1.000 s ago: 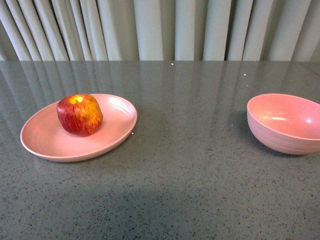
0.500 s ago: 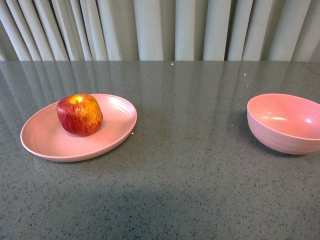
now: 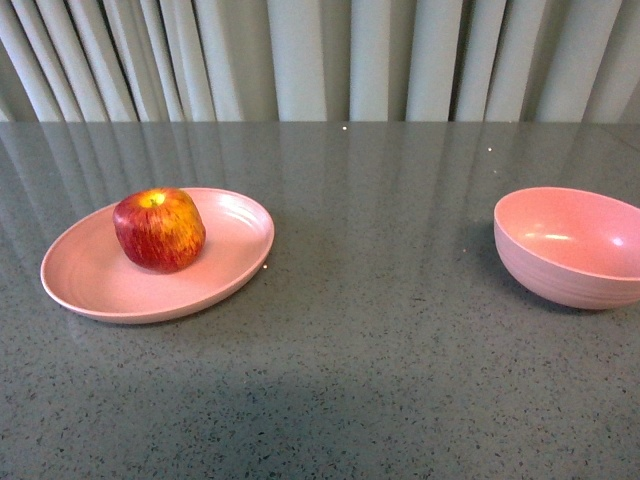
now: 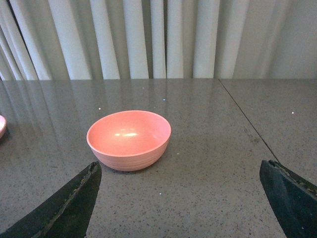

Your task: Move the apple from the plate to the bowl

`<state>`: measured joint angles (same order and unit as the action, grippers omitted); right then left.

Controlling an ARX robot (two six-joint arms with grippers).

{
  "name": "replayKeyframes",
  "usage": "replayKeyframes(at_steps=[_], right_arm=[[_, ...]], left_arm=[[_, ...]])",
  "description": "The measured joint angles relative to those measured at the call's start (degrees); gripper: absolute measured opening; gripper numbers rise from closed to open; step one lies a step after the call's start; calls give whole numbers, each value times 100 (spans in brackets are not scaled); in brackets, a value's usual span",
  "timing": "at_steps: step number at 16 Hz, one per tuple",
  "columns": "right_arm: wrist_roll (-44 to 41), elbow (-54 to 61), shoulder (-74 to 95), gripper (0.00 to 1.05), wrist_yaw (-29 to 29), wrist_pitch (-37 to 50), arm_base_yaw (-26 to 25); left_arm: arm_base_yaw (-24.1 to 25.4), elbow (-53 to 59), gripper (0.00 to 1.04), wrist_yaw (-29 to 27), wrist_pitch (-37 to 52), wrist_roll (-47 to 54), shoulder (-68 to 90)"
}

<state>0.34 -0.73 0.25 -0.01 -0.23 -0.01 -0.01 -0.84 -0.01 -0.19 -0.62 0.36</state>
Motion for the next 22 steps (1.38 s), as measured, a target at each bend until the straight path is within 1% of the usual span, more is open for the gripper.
replayKeyframes(at_steps=[2, 3, 4, 5, 7, 8, 9, 10, 11, 13, 15, 19, 22], right_arm=[[76, -15, 13, 98, 92, -127, 35], [308, -66, 205, 98, 498, -267, 262], [483, -188, 437, 98, 645, -208, 389], [520, -411, 726, 98, 684, 195, 387], [540, -1069, 1788, 98, 448, 1161, 133], [540, -1390, 2393, 98, 271, 1565, 59], [474, -1827, 3178, 98, 219, 1998, 72], [404, -2277, 3853, 98, 66, 2310, 70], [380, -2892, 4640, 98, -61, 2339, 66], [363, -3980, 6142, 98, -289, 1926, 2], [337, -4870, 7399, 98, -234, 1290, -68], [304, -5366, 8118, 98, -83, 879, -118], [306, -5674, 8555, 98, -90, 603, -120]], left_arm=[[0, 0, 98, 0, 0, 0, 0], [0, 0, 98, -2, 0, 0, 0], [0, 0, 98, 0, 2, 0, 0], [0, 0, 98, 0, 0, 0, 0], [0, 0, 98, 0, 0, 0, 0], [0, 0, 98, 0, 0, 0, 0], [0, 0, 98, 0, 0, 0, 0], [0, 0, 98, 0, 0, 0, 0], [0, 0, 98, 0, 0, 0, 0], [0, 0, 98, 0, 0, 0, 0], [0, 0, 98, 0, 2, 0, 0], [0, 0, 98, 0, 0, 0, 0], [0, 0, 98, 0, 2, 0, 0]])
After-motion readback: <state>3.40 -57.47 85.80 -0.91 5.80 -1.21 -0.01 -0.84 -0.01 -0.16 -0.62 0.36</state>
